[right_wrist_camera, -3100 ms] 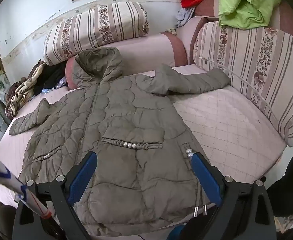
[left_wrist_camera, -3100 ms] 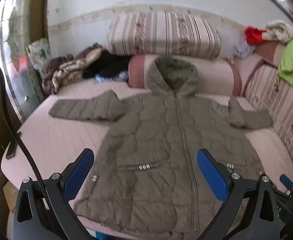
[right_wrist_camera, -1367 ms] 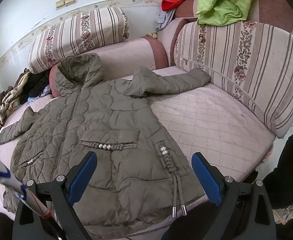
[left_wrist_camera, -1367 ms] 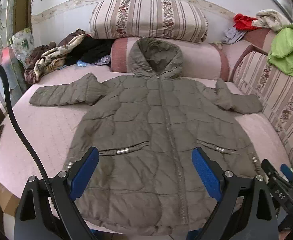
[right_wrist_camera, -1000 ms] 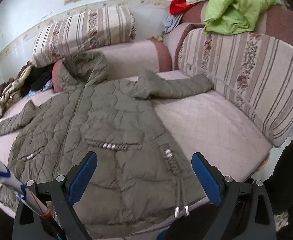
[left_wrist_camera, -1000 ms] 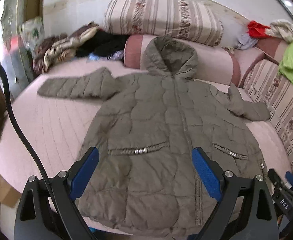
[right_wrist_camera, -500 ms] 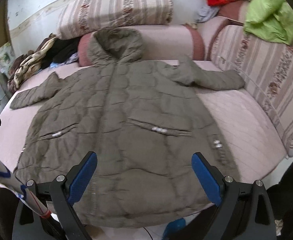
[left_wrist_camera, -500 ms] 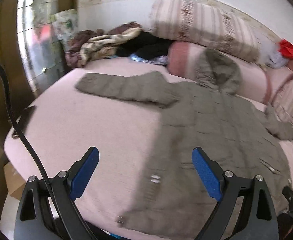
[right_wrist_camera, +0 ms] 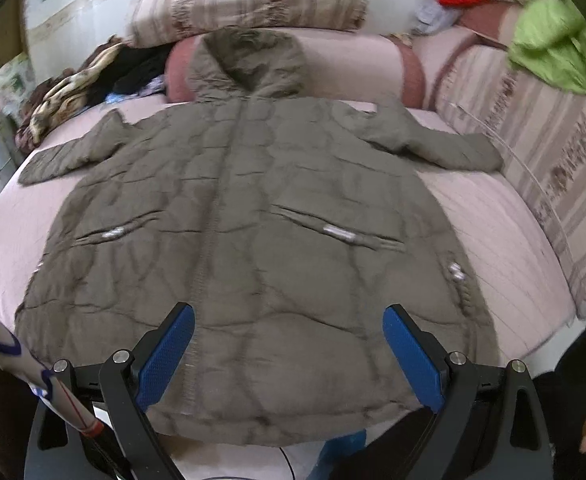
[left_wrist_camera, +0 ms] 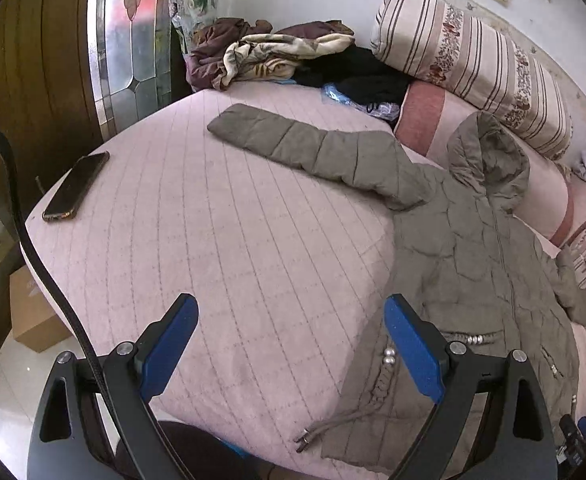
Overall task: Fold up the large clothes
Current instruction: 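Move the left gripper to the coat's sleeve cuff and grasp it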
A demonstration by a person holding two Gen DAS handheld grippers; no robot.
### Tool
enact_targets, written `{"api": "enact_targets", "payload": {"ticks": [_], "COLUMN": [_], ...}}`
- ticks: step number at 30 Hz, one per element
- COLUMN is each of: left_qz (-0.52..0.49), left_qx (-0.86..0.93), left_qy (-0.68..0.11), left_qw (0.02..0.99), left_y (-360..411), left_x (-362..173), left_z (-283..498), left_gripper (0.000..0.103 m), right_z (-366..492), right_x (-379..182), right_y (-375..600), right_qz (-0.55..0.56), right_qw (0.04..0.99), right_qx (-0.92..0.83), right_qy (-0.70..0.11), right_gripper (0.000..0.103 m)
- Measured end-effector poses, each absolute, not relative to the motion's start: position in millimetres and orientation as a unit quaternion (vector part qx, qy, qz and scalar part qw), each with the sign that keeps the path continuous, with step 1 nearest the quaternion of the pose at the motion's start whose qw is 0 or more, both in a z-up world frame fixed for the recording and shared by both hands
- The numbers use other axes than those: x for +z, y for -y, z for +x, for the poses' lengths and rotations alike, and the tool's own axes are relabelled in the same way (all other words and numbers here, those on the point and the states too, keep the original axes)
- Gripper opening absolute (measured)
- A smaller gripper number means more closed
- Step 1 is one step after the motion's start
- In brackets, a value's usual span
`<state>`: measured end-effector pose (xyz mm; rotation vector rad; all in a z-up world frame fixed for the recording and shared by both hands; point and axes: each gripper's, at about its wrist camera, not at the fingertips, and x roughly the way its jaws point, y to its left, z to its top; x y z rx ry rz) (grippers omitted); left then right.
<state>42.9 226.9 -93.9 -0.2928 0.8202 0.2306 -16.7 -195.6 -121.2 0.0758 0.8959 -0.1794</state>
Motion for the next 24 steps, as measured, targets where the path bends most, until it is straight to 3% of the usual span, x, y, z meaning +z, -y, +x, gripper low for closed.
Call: {"api": "enact_targets", "payload": {"ticks": [16,24], "left_qz": [-0.083,-0.094], "left_qx": [0.107,0.116], "left_qy": [-0.42,-0.424], "left_qw": [0.897,0.893], "left_y": [-156,-170], "left_x": [-89,-89], "left_z": [50,68], "left_gripper": [0.094,0.094], "right_z": [-37,-33], "right_x": [-142,-137], "right_y": [244,229], "right_qz": [0.095,0.071], "right_qw": [0.897,0.901], "right_qx": [-0.091,-0.074], "right_qy": [-0.423,-0.421], "right_gripper": [0.098,0.098]}}
